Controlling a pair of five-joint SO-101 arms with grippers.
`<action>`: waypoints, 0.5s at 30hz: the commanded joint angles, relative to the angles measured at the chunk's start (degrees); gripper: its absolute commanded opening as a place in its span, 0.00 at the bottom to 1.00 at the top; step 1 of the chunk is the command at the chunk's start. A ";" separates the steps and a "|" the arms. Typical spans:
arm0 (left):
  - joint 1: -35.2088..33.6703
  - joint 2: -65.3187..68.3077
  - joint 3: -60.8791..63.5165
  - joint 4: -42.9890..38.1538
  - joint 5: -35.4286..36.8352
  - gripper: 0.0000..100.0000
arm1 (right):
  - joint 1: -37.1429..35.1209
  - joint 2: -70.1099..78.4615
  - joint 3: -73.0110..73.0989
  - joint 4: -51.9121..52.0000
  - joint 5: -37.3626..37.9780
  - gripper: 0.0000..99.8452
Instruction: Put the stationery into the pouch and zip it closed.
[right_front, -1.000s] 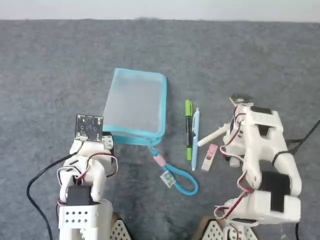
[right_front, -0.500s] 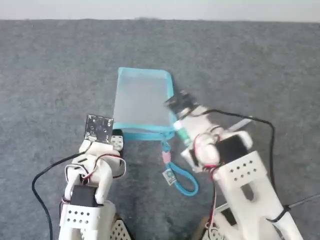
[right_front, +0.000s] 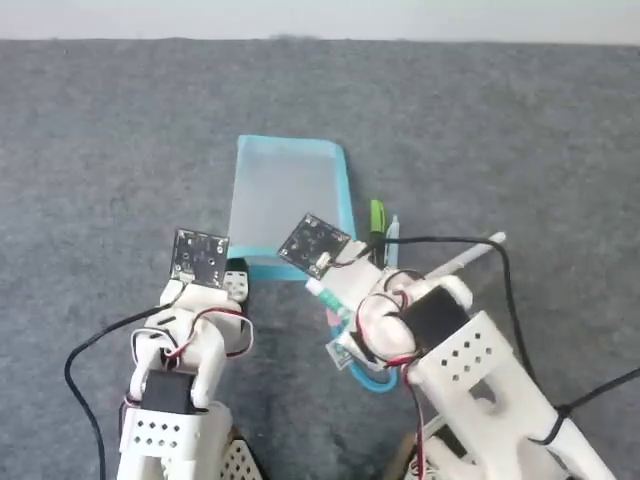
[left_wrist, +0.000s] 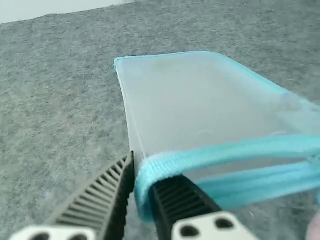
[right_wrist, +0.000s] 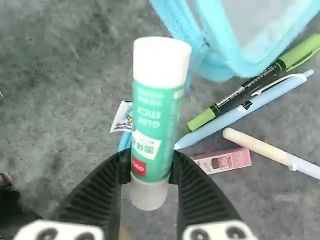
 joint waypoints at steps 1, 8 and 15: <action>1.85 -0.62 -0.92 -2.02 0.70 0.01 | -0.48 4.79 -2.64 -0.57 0.70 0.01; 7.03 -0.26 -0.92 -1.67 0.44 0.01 | 0.75 22.29 -15.30 0.22 -4.04 0.01; 8.70 -0.62 -0.04 -1.58 -2.81 0.01 | 6.11 33.54 -24.79 0.31 -7.65 0.01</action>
